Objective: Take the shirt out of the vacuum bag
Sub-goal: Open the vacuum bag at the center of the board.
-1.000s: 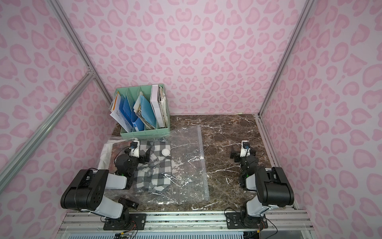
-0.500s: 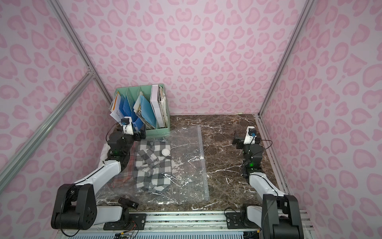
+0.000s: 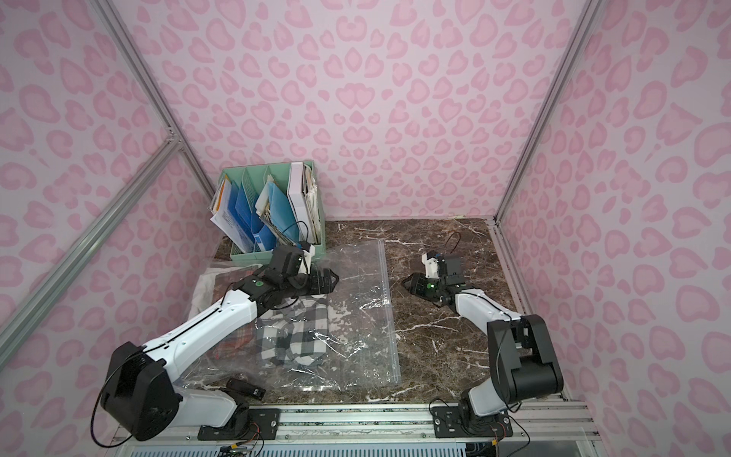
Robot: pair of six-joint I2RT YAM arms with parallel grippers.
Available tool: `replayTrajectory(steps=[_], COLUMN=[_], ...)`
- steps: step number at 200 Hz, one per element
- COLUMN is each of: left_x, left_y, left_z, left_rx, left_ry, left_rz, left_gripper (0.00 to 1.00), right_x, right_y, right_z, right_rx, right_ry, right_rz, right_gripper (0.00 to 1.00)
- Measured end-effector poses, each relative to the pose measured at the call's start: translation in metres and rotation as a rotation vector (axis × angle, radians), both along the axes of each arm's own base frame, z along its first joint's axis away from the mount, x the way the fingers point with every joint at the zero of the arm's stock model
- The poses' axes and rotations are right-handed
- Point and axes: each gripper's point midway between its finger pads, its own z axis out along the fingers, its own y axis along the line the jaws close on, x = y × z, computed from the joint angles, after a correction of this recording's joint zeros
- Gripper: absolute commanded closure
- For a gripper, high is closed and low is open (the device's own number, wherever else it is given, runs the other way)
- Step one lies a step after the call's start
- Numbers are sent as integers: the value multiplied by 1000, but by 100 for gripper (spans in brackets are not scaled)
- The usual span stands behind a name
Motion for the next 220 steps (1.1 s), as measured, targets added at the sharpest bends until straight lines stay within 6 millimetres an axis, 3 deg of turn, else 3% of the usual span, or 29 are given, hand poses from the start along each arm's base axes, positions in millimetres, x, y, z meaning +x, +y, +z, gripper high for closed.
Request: replayTrajectory(steps=[16, 57, 98, 127, 173, 193, 220], left_x=[-3, -4, 6, 12, 25, 24, 19], left_y=[-8, -28, -52, -66, -113, -131, -140], left_z=[-21, -60, -70, -76, -69, -78, -94], left_rx=[21, 51, 49, 47, 25, 37, 66], left_ry=[68, 173, 193, 202, 178, 195, 243], left_rz=[0, -21, -56, -78, -145, -174, -191], left_gripper=[16, 18, 18, 16, 10, 8, 6], right_x=[-1, -6, -13, -12, -18, -18, -21], right_y=[17, 38, 46, 46, 25, 36, 42], right_z=[-11, -36, -53, -54, -54, -61, -65], right_rx=[21, 47, 62, 70, 79, 70, 84], right_ry=[49, 132, 171, 159, 164, 176, 186], right_rz=[44, 95, 107, 107, 58, 102, 129], right_gripper=[72, 83, 89, 92, 92, 93, 93])
